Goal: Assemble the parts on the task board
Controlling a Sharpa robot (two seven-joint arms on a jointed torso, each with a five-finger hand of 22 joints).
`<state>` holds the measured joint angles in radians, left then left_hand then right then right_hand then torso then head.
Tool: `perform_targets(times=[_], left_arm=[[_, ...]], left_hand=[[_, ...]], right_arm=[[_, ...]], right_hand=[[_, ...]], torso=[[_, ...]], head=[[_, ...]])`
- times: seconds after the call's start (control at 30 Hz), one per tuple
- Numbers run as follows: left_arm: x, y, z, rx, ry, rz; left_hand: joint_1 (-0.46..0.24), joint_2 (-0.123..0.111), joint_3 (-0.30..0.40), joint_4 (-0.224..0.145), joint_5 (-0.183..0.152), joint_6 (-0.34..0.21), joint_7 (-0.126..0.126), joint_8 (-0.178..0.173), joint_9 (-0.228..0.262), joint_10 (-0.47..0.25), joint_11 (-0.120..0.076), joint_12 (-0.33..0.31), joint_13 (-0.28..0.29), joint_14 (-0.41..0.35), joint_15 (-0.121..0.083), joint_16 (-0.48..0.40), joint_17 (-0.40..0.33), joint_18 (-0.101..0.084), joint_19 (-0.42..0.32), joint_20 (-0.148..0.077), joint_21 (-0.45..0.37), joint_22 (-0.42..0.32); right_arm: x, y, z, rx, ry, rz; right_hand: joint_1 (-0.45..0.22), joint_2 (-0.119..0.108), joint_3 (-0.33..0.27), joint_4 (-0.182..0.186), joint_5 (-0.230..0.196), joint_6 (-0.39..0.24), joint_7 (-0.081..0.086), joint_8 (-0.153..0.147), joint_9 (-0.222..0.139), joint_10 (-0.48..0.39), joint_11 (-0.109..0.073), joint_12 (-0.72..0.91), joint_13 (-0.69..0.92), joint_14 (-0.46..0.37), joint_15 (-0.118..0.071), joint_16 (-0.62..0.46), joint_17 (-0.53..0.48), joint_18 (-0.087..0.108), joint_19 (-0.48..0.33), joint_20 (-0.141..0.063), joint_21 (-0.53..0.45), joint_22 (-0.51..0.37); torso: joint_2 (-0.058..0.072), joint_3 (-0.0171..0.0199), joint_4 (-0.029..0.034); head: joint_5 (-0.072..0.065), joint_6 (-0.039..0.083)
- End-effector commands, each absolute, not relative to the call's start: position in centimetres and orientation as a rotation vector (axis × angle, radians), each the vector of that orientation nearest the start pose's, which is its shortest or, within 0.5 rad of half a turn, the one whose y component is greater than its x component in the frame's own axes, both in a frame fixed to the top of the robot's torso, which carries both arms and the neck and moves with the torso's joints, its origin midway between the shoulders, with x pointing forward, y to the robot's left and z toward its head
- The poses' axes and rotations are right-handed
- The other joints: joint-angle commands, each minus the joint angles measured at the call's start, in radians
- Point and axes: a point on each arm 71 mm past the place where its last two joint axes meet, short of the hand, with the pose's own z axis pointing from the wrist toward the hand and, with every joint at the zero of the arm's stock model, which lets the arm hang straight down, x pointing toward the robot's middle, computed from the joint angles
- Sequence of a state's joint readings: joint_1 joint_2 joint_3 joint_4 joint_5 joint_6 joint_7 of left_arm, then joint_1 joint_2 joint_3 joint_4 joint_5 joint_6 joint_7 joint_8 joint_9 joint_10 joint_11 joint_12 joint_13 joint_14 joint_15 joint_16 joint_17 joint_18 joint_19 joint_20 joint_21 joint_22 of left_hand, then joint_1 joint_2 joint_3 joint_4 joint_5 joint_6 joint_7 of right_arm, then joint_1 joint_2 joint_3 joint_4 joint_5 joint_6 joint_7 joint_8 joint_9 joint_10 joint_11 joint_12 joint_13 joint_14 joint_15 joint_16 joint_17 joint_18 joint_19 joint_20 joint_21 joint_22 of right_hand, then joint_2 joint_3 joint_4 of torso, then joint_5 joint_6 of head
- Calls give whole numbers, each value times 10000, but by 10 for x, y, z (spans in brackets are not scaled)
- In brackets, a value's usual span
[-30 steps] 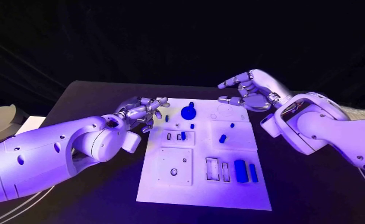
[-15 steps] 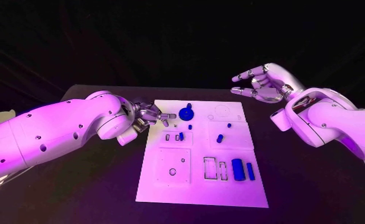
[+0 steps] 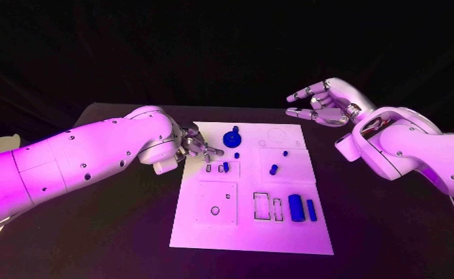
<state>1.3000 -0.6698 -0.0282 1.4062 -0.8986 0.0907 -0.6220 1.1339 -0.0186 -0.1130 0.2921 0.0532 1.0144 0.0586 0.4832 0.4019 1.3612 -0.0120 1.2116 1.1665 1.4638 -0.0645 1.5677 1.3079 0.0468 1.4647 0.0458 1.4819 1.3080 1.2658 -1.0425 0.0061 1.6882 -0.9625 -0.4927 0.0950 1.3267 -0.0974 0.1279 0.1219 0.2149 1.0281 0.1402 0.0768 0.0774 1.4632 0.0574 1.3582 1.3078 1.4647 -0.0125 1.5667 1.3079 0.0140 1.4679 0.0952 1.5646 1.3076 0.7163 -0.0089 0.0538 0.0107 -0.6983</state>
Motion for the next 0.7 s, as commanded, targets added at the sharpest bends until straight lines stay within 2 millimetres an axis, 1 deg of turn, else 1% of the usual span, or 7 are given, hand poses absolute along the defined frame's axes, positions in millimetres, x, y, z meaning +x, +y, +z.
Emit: perform_targets(times=[0.03, 0.17, 0.27, 0.37, 0.57, 0.7], left_arm=[[513, 160, -185, -3008, 23251, -4259], [513, 153, -186, -2944, 23236, -4320], [513, 150, -186, -2887, 23243, -4359], [512, 145, -186, -2784, 23291, -4401], [513, 137, -187, -2485, 23375, -4381], [516, 134, -190, -2408, 23448, -4252]], left_hand=[[-115, -24, -111, 2, -52, -53, -25, 90, 65, 74, -28, 74, 30, 1070, -86, 30, 2629, -86, 283, -84, 38, 823], [-143, -17, -198, 3, -51, -53, -43, 155, 165, 92, -43, 103, 68, 1070, -98, 30, 2629, -91, 292, -95, 55, 856], [-160, 5, -233, 5, -49, -51, -53, 192, 219, 107, -51, 126, 96, 1070, -104, 30, 2629, -97, 302, -100, 69, 885], [-155, 27, -243, 2, -44, -50, -59, 215, 253, 118, -56, 143, 117, 1070, -108, 30, 2629, -99, 305, -103, 74, 895], [39, 172, -216, -18, -2, -110, -77, 336, 486, 126, -71, 154, 143, 1070, -118, 30, 2629, -106, 315, -112, 96, 942], [103, 202, -202, -22, 5, -129, -81, 367, 555, 119, -74, 140, 132, 1070, -119, 30, 2629, -107, 315, -112, 100, 951]], right_arm=[[467, -250, -114, 2145, 14586, 9120], [468, -249, -115, 1930, 14607, 8954], [468, -248, -115, 1849, 14634, 8869], [468, -247, -116, 1783, 14648, 8809], [468, -246, -116, 1743, 14666, 8775], [468, -246, -117, 1740, 14673, 8762]], right_hand=[[3, 77, -84, 5, 74, 36, 9, -20, 0, -73, -13, -46, 1298, 1024, -22, -40, 2484, -125, 992, -22, 30, 2573], [-6, 81, -109, 13, 122, 34, 9, -25, -2, -80, -12, -61, 1287, 1020, -22, -49, 2470, -121, 984, -22, 23, 2560], [-12, 80, -119, 18, 137, 35, 9, -26, -2, -80, -12, -63, 1285, 1017, -22, -55, 2460, -120, 980, -22, 19, 2554], [-18, 79, -133, 23, 161, 37, 8, -28, -3, -82, -12, -69, 1281, 1013, -23, -65, 2442, -116, 972, -23, 13, 2541], [-19, 83, -169, 30, 248, 42, 5, -32, -4, -92, -15, -94, 1263, 1004, -26, -86, 2407, -107, 950, -24, -7, 2505], [-56, 77, -214, 56, 230, 45, 5, -34, -4, -94, -15, -102, 1256, 1002, -27, -89, 2402, -107, 949, -25, -8, 2504]], torso=[[6, 1, -25], [13, -3, -20], [5, 2, -20], [7, 11, -2], [3, 6, -1], [-10, 7, -2]], head=[[36, -57], [38, -73], [25, -85], [9, -108], [31, -111], [32, -136]])
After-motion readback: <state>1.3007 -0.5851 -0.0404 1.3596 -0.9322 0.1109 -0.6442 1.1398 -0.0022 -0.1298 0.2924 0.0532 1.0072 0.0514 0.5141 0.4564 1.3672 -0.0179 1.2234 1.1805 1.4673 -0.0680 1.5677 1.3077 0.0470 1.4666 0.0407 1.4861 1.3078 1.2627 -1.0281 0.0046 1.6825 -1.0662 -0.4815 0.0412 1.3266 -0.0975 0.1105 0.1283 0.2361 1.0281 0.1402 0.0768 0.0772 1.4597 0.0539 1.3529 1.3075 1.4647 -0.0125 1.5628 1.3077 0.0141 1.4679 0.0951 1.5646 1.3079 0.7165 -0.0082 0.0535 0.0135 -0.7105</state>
